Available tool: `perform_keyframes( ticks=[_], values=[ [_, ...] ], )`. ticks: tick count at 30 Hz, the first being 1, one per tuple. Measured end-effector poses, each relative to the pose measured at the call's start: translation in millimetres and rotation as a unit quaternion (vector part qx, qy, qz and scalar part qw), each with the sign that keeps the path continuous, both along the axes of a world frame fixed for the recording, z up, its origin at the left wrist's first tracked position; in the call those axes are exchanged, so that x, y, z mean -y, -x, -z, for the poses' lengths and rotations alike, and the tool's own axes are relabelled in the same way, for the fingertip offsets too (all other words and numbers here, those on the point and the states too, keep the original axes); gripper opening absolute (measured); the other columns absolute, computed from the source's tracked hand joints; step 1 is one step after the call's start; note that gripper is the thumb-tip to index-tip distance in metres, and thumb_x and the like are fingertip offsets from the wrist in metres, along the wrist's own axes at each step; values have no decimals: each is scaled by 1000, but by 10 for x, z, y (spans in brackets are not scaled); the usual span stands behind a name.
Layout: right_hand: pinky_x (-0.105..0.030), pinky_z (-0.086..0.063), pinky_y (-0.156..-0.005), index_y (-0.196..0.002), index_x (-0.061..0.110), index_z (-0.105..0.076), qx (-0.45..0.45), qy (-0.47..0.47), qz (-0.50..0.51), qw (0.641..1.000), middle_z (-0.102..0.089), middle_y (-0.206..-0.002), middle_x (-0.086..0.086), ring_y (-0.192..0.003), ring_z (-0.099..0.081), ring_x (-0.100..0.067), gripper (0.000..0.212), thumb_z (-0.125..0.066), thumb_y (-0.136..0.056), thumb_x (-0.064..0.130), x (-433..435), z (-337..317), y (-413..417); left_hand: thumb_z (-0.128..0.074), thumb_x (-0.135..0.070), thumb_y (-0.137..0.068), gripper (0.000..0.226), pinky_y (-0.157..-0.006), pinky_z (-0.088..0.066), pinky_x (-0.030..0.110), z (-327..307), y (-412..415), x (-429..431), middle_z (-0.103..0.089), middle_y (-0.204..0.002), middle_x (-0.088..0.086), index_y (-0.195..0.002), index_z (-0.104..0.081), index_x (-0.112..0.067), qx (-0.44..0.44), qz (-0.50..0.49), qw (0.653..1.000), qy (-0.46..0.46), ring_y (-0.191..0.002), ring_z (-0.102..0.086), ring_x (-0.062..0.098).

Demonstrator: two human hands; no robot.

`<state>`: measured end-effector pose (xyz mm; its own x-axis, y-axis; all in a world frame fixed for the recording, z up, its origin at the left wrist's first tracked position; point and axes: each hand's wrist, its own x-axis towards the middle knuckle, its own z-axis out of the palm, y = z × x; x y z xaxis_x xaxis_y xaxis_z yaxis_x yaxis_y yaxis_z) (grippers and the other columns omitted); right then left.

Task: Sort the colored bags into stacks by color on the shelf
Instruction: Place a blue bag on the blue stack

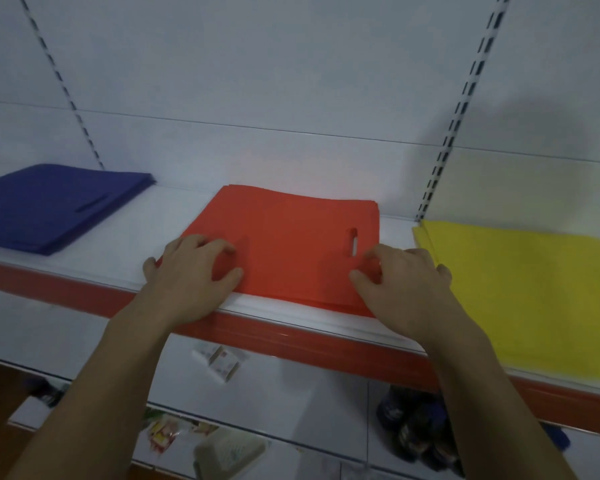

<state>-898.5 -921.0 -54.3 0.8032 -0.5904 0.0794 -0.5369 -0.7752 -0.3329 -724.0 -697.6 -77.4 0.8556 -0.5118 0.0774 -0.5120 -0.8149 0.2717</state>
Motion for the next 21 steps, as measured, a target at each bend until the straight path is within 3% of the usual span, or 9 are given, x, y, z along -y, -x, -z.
perform_keyframes(
  ticks=[9,13,17,21],
  values=[
    [-50,-40,-103,-130,29,-53,-22,2,14,1000,-59,-124,-5,-123,-45,-31,47,-46,-94,57,-564,-24,-505,-40,-71,-88,52,-110,-24,61,-23,-525,-567,-43,-146,-10,-133,-45,-46,11,44,999,-1,-136,-38,21],
    [-63,-25,-113,-140,30,-44,1,48,62,997,-38,-149,-12,-144,-22,-39,55,-46,-93,57,-1055,-78,-827,-36,-71,-89,56,-112,-22,57,-137,-794,-925,-40,-148,-10,-137,-44,-43,51,93,994,23,-137,-36,18],
    [-63,-18,-116,-141,32,-45,19,23,18,999,-38,-153,-4,-148,-17,-34,54,-49,-92,55,-1854,-179,-1342,-34,-70,-92,58,-113,-17,57,-317,-1142,-1711,-36,-152,-6,-138,-48,-39,97,89,990,53,-142,-29,19],
    [-59,-23,-117,-141,28,-47,63,17,-59,996,-41,-151,-1,-146,-23,-29,55,-52,-93,53,-2703,-228,-1946,-38,-68,-91,58,-115,-14,57,-440,-1480,-2698,-33,-155,-4,-138,-49,-36,125,33,988,84,-145,-24,18]
  ],
)
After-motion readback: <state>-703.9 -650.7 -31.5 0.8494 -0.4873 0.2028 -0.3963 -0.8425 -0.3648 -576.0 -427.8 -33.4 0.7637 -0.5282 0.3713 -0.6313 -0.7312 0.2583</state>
